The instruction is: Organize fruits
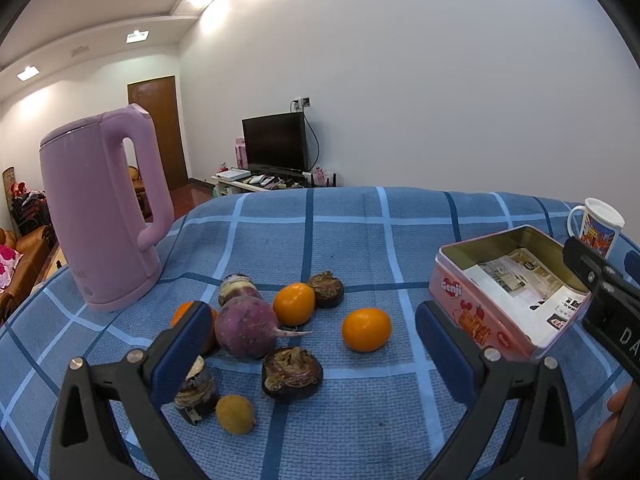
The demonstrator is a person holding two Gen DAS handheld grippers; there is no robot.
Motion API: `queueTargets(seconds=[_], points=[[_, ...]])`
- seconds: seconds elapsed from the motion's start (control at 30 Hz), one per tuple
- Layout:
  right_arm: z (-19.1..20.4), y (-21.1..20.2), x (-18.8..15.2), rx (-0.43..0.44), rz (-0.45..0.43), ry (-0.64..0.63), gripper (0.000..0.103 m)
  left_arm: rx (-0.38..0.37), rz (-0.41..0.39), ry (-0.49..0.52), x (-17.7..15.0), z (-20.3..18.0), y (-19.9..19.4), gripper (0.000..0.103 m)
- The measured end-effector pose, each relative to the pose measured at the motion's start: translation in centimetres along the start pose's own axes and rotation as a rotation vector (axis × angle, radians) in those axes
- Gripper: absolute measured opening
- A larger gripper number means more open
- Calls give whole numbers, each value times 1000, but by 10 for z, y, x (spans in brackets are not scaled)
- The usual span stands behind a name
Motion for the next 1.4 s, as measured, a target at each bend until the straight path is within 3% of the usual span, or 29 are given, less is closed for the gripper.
queueTargets(seconds=[1.4], points=[[1, -1, 1, 12, -10, -2, 102, -6, 5, -1, -1, 2, 2, 103]])
Point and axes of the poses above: each gripper's, at about its wrist camera, not at the fingertips, and y roughly the way its jaws point, z to its left, x to its top, the point moved 6 cm from there along y, roughly the way its jaws point, and after that the axes turned 7 degrees about x, right-handed, at the moved point
